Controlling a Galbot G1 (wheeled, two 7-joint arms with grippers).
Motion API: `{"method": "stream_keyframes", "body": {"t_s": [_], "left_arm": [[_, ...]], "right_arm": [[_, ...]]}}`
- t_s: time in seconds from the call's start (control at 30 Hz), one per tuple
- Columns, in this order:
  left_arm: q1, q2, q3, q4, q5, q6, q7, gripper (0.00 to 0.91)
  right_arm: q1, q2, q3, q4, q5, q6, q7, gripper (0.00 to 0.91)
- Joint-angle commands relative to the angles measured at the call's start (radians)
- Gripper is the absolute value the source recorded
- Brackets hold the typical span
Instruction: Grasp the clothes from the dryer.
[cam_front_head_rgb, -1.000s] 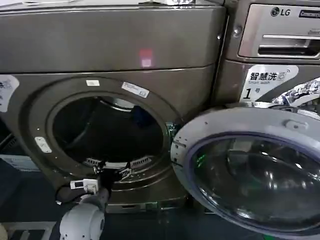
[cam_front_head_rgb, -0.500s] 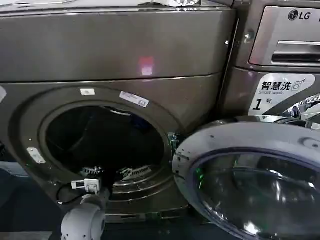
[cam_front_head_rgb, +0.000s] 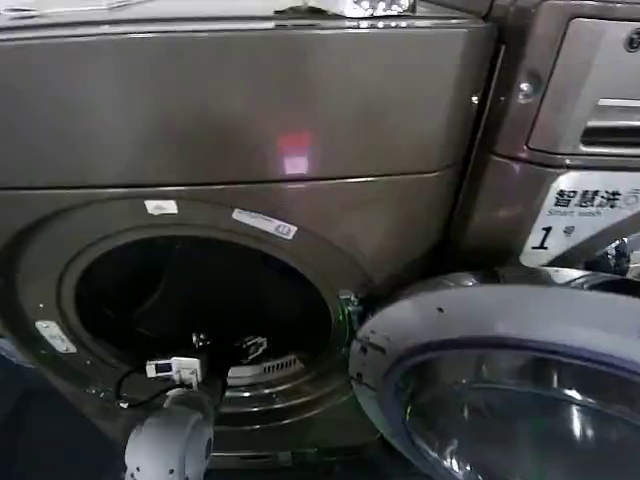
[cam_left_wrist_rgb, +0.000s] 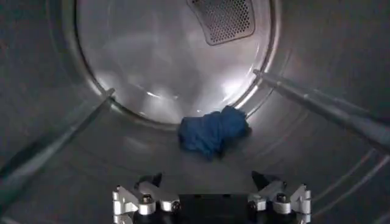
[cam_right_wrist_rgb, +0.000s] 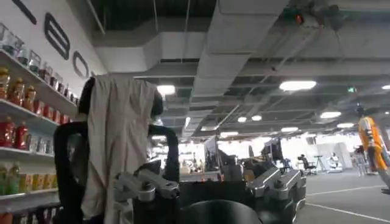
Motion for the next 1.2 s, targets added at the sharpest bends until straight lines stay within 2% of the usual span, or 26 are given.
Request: {"method": "stream_keyframes", "body": {"t_s": [0.03,0.17,0.37,0.73,0.97,1.2], "left_arm": [[-0.038,-0.013,0.015,0.029,0.0,0.049,-0.012,0.907],[-0.101,-0.035,0.012,0.079,0.003,0.049,-0.019,0.907],[-0.285,-0.06,-0.01,0.268,-0.004,0.04,-0.041,0.907],[-0.572,-0.044,-0.027,0.584,-0.023,-0.041,-0.035,0.907],[-0.668,-0.034,-0.026,0.783,-0.018,-0.129,-0.024,0.907],[-0.772,-0.027,-0.029,0.985,0.078,-0.288,0.039,0.907]], "right_arm": [[0.001,-0.003,-0.003,-0.001,-0.01,0.006,0.007,0.907],[0.006,-0.005,-0.011,0.002,-0.011,0.006,0.008,0.907],[0.007,-0.008,-0.017,0.009,-0.01,0.005,0.007,0.907],[0.013,-0.014,-0.043,0.009,-0.009,0.003,0.005,0.907],[0.016,-0.011,-0.053,0.014,-0.012,0.004,0.005,0.907],[0.016,-0.011,-0.06,0.017,-0.016,0.007,0.005,0.907]]}}
